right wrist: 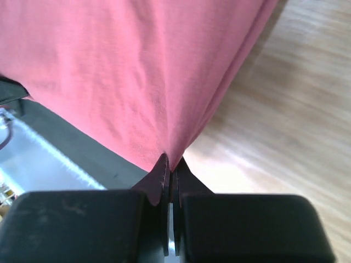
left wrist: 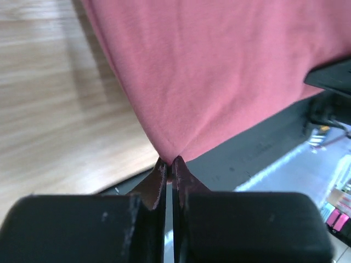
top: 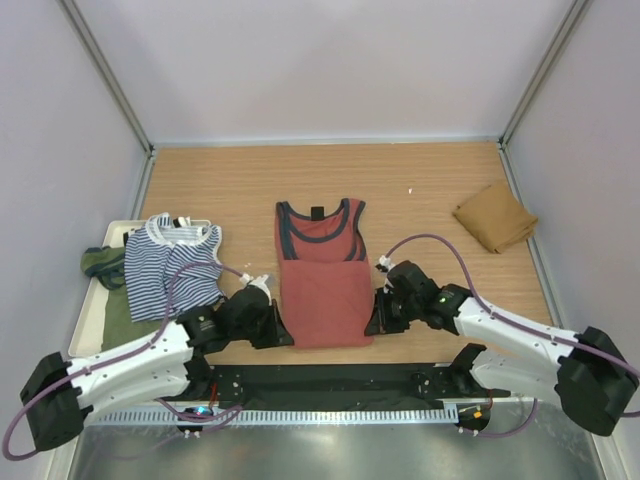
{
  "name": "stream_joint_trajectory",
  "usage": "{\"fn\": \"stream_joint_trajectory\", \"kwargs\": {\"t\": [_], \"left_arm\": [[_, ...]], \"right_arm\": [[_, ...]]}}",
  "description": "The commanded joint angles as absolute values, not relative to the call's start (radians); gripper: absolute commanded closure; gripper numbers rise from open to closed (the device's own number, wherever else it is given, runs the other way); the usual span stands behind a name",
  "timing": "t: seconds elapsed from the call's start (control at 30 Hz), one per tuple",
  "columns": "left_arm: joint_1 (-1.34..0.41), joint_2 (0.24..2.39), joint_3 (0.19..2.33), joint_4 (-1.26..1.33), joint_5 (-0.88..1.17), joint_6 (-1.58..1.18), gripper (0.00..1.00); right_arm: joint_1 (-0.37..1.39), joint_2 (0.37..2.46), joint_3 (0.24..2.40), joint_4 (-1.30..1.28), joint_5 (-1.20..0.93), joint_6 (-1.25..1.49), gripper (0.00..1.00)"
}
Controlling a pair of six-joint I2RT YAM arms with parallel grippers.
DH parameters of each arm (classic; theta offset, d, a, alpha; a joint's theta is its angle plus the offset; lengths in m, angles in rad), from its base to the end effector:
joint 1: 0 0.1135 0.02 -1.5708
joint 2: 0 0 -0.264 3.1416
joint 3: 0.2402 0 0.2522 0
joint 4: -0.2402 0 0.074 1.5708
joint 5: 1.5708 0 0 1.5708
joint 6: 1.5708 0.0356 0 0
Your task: Fold and stack the tank tops
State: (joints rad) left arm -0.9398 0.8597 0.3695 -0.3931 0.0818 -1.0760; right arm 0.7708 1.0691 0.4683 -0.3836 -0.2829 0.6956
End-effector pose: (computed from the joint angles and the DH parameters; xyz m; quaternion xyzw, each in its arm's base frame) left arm 0.0929 -0.1321 0.1665 -0.0503 0.9395 -0.3053 0.1471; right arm 0.1286 0.1387 0.1659 -0.0763 0.9456 0.2918 0.1223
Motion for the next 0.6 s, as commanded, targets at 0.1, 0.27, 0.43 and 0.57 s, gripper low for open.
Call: {"fn": "stream_joint_trajectory", "kwargs": {"t": [0.1, 0.27, 0.43, 0.57], "left_arm": [[-0.963, 0.66, 0.532, -0.624, 0.009, -1.112, 1.0], [-0.963, 0.588, 0.644, -0.692, -0.043, -1.114, 1.0], [-0.963, 0.636, 0.707, -0.683, -0.064, -1.1, 1.0], [-0.963, 0.661, 0.722, -0.632, -0.043, -1.114, 1.0]], "right_arm": [[0.776, 0.925, 0.615, -0.555, -0.301, 0.697, 0.99], [0.775, 0.937, 0.797, -0.656, -0.223, 0.655, 0.99], [0.773, 1.001, 0.922, -0.701, -0.144, 0.618, 0.99], [0.764, 1.046, 0.98, -0.71, -0.124, 0.598, 0.99]]}}
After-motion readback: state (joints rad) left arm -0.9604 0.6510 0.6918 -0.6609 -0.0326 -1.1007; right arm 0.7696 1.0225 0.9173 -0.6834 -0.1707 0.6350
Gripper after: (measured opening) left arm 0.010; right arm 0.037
